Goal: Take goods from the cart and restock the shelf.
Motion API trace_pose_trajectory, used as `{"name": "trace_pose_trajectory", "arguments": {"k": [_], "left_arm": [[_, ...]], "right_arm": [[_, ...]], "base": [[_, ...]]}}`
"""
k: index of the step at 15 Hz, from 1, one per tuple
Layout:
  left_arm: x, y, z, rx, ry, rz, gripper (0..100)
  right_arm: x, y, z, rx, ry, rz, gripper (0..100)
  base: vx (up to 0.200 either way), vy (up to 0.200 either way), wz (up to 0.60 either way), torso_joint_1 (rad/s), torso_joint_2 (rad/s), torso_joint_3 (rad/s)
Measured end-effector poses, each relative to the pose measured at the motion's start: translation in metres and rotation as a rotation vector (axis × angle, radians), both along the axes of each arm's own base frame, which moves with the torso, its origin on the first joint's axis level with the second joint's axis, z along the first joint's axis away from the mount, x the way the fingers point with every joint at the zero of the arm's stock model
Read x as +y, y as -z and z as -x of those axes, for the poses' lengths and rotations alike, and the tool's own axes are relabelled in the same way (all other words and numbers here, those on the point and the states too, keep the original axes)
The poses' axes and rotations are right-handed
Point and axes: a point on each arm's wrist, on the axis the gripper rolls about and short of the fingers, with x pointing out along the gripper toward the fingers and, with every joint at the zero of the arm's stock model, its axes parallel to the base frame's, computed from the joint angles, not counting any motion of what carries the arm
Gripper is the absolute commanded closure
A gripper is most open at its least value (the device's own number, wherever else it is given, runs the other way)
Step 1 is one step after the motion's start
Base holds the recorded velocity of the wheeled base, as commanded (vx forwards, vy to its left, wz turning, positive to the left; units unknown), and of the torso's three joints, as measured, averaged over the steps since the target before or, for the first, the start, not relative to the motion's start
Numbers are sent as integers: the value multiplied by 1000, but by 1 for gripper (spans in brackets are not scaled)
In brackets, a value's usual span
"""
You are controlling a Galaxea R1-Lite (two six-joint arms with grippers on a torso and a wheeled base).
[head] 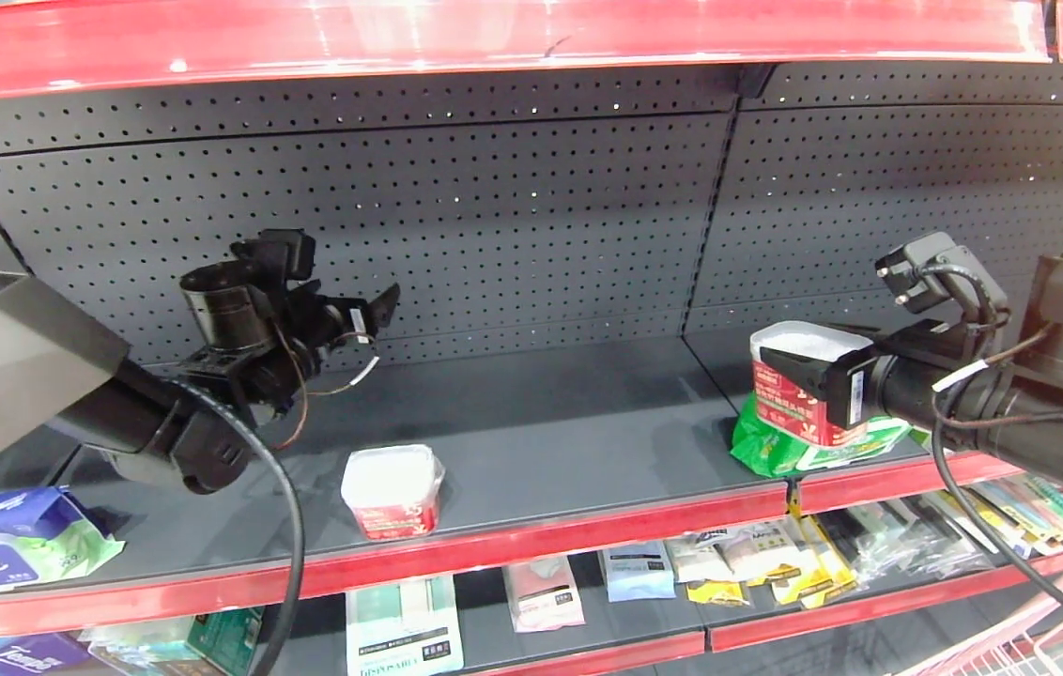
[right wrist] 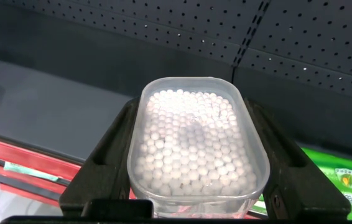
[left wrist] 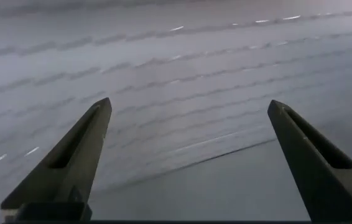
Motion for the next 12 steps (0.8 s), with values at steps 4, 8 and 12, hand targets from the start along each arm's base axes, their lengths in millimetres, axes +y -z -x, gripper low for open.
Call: {"name": "trace_pose_trajectory", "arguments": {"k": [4,8,12], "left_arm": [[26,-20,55,83,-68,37,0],[42,-30,135,131,-5,48,0],[50,-19,211,151,143,8,0]], "right_arm": [[3,0,4,-1,-31,-4,100],[7,-4,3,-45,-63,-18,100],[7,-5,4,-47,-64,-22,100]], "base": [[0,0,0,0,0,0],[0,0,0,0,0,0],[0,0,0,0,0,0]]}}
